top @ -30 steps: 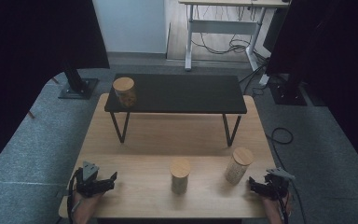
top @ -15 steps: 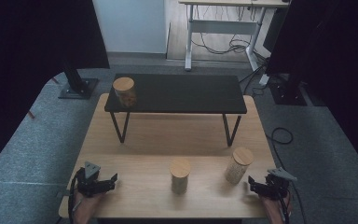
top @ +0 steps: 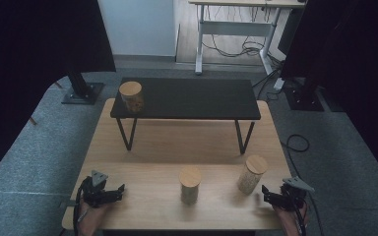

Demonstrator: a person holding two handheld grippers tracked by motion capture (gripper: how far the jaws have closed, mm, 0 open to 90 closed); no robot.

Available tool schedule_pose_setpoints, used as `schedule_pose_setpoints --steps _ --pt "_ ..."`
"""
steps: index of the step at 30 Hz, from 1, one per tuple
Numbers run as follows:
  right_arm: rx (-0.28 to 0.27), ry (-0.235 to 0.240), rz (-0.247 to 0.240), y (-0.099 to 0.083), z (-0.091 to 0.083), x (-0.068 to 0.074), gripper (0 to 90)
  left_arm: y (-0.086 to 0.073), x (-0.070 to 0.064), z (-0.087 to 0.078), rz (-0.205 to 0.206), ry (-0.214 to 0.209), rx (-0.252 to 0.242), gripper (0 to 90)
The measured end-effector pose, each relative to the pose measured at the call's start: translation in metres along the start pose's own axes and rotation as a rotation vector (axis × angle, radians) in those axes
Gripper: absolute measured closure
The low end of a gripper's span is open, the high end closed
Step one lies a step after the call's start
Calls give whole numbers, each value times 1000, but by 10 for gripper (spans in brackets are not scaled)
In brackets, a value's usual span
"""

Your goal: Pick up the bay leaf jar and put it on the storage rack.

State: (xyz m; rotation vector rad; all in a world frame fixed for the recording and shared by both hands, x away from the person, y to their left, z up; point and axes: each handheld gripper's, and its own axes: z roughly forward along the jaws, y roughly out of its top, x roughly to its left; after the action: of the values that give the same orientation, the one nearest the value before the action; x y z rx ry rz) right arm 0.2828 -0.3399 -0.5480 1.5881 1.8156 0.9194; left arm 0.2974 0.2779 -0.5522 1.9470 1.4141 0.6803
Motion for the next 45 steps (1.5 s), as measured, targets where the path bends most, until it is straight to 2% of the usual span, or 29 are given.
schedule_pose_setpoints --steps 8,12,18,45 --pt "-17 -8 -4 1 -5 1 0 1 -1 2 7 4 26 35" --pt "-31 -10 -7 3 -9 3 0 1 1 3 -17 -10 33 35" --pt "-44 -13 -16 4 -12 5 0 1 2 4 -27 -17 39 31" --pt "-130 46 -20 10 -40 17 0 2 3 5 -26 -18 40 23"
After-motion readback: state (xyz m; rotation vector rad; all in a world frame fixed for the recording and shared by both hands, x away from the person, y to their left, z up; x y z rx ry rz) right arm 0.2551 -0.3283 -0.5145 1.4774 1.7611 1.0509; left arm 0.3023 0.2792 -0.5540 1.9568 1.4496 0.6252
